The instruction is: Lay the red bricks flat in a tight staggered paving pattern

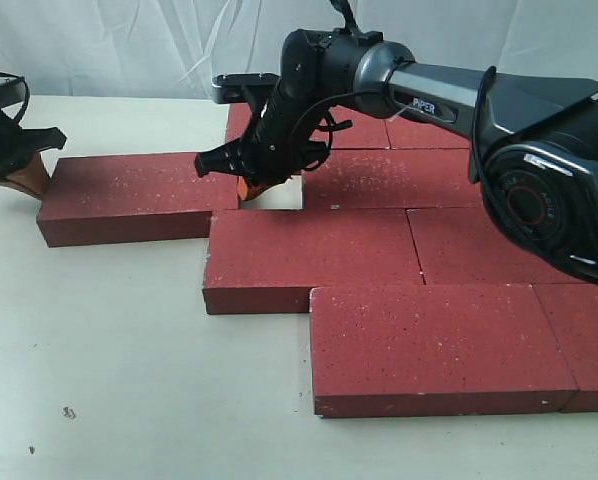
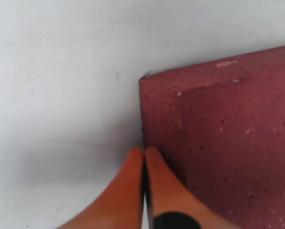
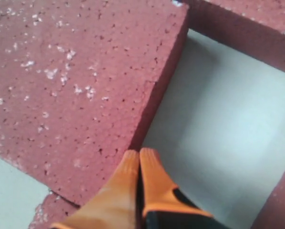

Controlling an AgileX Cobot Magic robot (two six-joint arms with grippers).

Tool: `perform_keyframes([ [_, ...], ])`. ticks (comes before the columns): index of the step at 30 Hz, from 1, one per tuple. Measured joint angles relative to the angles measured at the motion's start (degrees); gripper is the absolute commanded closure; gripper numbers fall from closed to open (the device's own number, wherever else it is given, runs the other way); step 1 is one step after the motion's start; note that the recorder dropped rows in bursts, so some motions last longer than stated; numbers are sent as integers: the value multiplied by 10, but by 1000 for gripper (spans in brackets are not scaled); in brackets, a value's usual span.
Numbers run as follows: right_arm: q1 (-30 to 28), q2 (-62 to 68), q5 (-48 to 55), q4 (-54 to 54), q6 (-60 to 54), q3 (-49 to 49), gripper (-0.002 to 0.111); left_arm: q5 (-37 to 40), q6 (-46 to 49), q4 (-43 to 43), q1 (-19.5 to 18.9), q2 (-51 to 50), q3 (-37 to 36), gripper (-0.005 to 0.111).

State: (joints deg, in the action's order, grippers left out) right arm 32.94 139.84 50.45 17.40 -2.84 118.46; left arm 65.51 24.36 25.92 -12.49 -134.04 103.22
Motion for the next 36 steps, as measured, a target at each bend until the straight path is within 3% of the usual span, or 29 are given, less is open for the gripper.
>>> perform_keyframes([
  [20, -28, -33, 12, -63, 28, 0, 109, -15, 39, 48, 0, 0, -8, 107],
  [36, -30, -33, 10, -63, 28, 0, 109, -44, 44, 58, 65, -11, -22, 107],
])
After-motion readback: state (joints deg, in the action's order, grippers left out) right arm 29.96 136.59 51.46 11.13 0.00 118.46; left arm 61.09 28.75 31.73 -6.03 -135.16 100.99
